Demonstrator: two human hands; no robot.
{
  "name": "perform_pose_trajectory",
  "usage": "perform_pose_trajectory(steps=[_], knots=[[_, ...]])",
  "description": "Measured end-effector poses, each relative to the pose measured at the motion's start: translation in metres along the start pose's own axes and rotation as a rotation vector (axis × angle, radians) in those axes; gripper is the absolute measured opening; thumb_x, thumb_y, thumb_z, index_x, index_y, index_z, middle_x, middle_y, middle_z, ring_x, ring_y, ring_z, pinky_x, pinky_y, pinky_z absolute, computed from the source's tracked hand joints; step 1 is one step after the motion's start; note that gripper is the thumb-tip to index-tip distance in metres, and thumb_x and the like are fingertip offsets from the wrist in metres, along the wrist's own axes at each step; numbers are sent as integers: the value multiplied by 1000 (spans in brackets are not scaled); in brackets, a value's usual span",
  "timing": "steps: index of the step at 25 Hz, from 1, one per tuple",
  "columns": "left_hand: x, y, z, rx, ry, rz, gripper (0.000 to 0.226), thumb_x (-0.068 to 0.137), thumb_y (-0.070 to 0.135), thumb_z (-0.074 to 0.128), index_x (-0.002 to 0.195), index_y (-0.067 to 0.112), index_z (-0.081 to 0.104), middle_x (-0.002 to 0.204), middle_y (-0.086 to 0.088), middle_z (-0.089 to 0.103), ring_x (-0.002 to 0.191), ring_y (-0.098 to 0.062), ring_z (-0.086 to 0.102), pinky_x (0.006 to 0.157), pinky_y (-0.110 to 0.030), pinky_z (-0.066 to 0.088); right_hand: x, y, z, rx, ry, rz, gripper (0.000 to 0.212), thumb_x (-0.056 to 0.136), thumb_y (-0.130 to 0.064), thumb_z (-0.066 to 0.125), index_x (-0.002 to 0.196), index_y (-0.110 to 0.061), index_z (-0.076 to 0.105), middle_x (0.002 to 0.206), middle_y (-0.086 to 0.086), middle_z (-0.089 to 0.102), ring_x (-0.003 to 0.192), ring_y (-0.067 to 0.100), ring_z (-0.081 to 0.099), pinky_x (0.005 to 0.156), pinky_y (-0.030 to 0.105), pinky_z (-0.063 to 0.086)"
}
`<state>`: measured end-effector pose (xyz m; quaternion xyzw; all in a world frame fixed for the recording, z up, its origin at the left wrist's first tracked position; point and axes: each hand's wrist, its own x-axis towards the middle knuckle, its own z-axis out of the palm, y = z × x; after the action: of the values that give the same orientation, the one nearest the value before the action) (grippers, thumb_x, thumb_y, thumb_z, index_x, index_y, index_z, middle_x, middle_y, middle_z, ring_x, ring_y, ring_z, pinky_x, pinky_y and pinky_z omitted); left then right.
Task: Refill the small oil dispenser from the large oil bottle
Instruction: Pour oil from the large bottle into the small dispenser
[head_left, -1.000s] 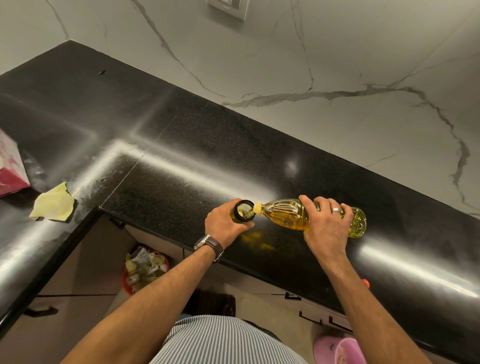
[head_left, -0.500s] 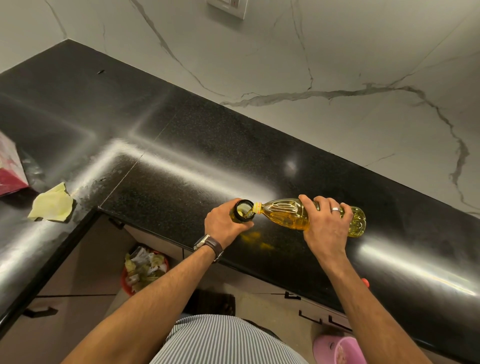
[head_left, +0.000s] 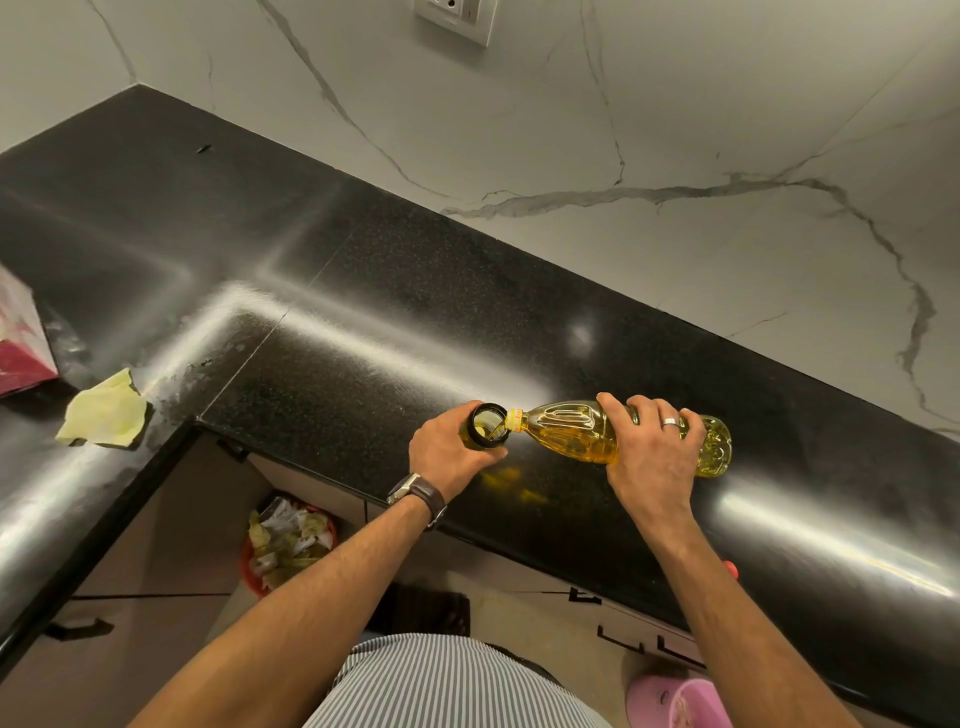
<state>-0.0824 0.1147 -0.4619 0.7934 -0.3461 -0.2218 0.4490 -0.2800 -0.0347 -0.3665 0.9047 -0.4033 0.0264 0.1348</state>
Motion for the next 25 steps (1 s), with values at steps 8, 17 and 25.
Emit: perform_pose_trajectory(steps=[8,17,25], knots=[[1,-1,0,-4,-1,7,61,71,50,89,127,34,68,114,13,74,109,-9,66,96,-35,56,-1,0,-2,-1,-4,-1,83,70,-26,93,143,-31,55,132,10,63,128,34,55,108,59,34],[-2,5,-3,-31,-15,19,55,71,39,93,121,34,70,101,26,66,98,2,61,84,-10,43,0,-2,-5,1,-14,11,77,71,-22,90,141,-31,57,130,10,64,125,33,57,107,59,36],[0,4,-1,-35,-26,10,57,70,37,94,121,38,69,100,26,67,100,1,63,87,-19,50,-1,-1,-4,11,-27,24,76,73,-23,90,141,-31,57,129,11,65,125,34,58,108,60,37]])
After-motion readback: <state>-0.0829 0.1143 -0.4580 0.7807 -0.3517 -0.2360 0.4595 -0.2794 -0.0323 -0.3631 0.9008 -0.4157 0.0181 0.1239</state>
